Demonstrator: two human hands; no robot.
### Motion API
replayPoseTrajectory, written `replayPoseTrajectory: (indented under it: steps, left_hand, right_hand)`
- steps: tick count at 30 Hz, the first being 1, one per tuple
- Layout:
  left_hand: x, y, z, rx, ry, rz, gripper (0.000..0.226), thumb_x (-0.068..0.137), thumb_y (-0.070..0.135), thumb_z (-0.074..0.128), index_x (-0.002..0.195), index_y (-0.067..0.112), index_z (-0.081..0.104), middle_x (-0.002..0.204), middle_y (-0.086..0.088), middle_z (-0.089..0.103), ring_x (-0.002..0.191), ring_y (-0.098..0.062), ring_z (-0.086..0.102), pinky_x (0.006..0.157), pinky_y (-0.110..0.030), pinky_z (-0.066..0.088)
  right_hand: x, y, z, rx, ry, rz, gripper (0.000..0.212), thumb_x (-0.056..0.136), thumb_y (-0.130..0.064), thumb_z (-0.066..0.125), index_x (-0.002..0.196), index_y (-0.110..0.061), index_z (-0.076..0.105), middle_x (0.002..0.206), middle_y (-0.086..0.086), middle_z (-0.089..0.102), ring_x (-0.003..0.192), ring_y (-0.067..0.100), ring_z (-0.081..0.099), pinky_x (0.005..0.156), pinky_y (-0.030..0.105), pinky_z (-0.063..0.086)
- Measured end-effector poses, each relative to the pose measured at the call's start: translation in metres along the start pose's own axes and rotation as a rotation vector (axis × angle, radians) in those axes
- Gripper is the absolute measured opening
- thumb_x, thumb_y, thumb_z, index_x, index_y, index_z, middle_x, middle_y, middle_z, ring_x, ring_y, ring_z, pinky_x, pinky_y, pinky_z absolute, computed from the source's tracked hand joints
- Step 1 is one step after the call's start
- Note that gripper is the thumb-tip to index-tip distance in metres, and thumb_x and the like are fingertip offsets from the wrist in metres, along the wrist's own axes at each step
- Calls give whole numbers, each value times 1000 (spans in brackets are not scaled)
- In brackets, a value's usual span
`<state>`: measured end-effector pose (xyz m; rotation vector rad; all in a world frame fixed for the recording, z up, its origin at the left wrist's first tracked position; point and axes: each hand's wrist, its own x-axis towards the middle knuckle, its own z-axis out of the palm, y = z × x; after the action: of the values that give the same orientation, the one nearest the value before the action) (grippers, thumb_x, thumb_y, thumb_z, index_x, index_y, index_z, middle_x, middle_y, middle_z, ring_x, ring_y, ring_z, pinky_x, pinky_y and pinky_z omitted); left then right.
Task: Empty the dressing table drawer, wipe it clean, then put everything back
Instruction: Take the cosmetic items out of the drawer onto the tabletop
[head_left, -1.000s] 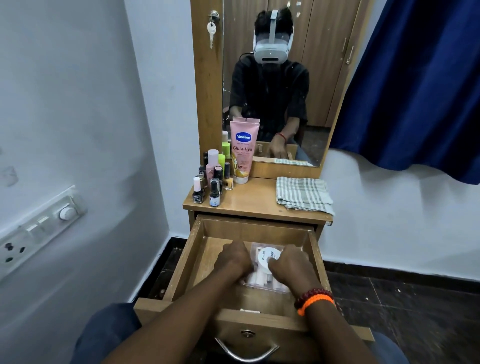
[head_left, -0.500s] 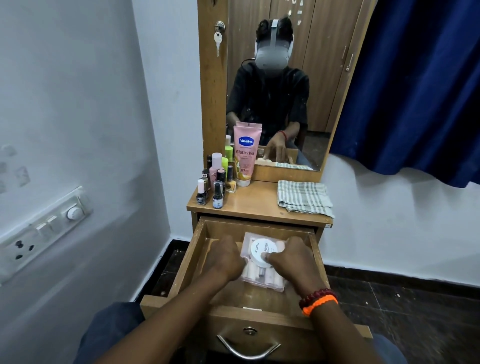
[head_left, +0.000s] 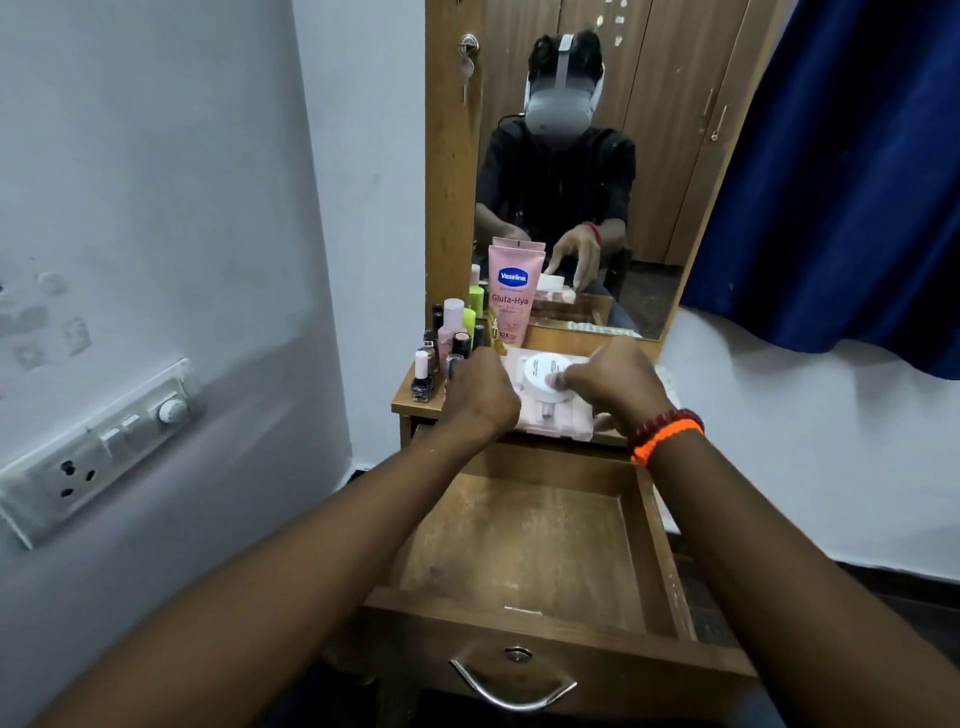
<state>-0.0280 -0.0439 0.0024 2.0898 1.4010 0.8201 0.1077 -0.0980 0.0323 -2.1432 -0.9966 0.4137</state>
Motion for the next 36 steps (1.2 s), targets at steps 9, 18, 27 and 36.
replayPoseTrajectory:
  steps: [9,18,27,36]
  left_hand:
    - [25,-1,16,85,58,-23,23,93,1,62,115,3,62,107,-16,67,95,-32,65,64,-35,49]
    - [21,-5,23,139,51,35,19,95,0,58,113,2,62,104,-15,67,92,-31,65,62,-33,42]
    - [21,-5,33,271,76,140,21,96,2,58,115,4,64,105,-16,68,93,-31,67,60,-33,43]
    - [11,8,34,580,60,295,17,93,6,65,110,5,66,105,-16,63,92,-29,63,70,-38,57]
  right_hand:
    - [42,-9,28,79,-35,119,58,71,-24,94,115,-1,65,115,18,71,104,37,70,85,49,63]
    - [48,-3,40,44,-11,126,60,72,-25,92,122,-4,65,121,16,68,105,34,68,84,47,62]
    - [49,-5,43,11,37,64,52,80,-22,87,123,-4,63,123,15,67,106,31,66,71,34,53]
    - [60,17,26,26,29,12,49,78,-43,81,107,-6,67,103,16,72,88,34,72,74,41,62]
